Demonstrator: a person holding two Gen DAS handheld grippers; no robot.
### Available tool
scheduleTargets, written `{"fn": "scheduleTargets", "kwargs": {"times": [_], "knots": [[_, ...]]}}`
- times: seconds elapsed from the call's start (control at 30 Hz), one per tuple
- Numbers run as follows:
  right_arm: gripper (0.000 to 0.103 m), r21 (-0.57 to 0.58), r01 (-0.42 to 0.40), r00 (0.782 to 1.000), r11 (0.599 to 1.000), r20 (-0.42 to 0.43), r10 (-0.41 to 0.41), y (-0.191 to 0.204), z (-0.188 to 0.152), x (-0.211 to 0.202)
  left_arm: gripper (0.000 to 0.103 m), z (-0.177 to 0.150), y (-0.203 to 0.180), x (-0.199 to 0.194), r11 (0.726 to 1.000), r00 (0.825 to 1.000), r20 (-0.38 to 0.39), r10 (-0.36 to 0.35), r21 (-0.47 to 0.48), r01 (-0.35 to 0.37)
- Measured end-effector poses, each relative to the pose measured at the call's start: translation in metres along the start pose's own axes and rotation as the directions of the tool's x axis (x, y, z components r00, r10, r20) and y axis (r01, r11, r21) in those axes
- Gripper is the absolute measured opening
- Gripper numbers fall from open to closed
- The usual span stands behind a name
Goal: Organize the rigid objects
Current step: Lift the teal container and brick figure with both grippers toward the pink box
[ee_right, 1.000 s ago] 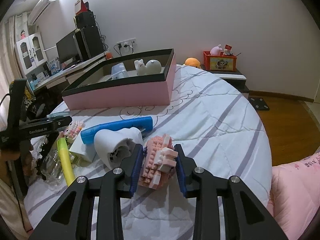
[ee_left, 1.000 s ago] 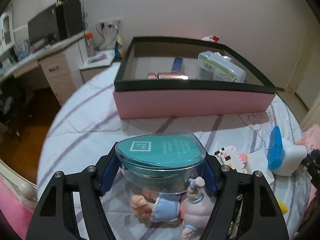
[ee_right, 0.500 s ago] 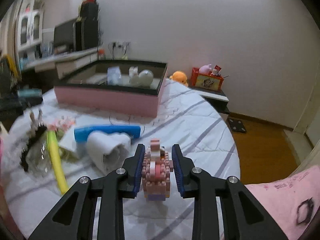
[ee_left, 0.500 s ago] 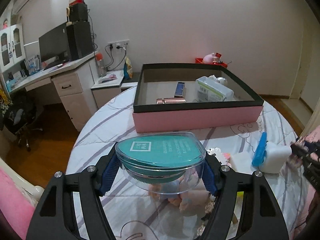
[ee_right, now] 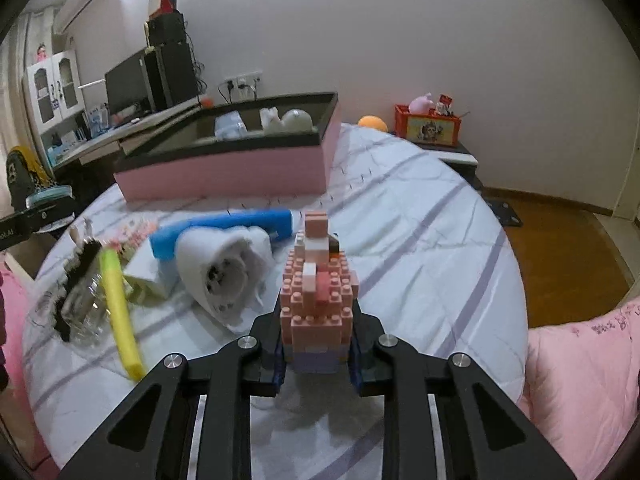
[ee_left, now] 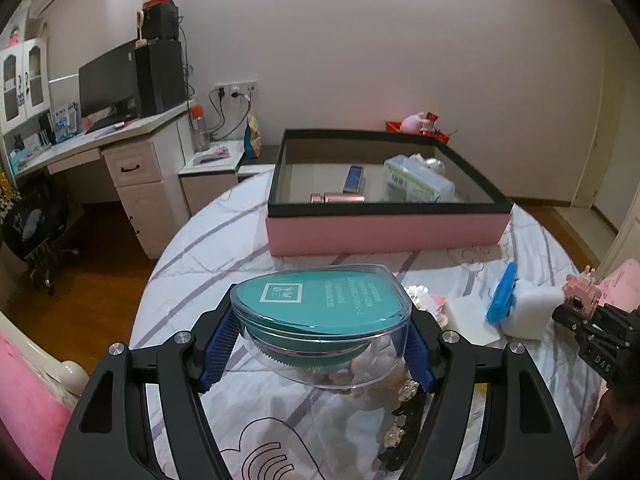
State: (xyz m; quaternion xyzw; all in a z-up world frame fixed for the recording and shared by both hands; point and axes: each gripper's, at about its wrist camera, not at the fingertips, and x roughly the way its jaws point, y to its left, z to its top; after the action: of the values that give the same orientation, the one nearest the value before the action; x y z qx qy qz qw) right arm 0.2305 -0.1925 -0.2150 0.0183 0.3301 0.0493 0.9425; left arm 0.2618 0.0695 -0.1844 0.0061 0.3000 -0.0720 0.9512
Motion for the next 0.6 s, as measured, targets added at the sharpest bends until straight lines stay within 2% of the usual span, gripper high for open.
{"fn": "scheduleTargets", "kwargs": {"times": [0.33, 0.6], "knots": [[0.024, -0.062, -0.034, 0.986, 0.998, 0.16, 0.043, 0.03, 0.045, -0.043, 0.072, 0.017, -0.008, -0.033, 1.0, 0.995, 0.101, 0.011, 0.001, -0.011], [0.024, -0.107, -0.05, 0.96, 0.993, 0.268, 0.078, 0.066, 0.08, -0.063, 0.072, 0.04, -0.018, -0.074, 0.997, 0.963, 0.257, 0.077, -0.036, -0.07]]}}
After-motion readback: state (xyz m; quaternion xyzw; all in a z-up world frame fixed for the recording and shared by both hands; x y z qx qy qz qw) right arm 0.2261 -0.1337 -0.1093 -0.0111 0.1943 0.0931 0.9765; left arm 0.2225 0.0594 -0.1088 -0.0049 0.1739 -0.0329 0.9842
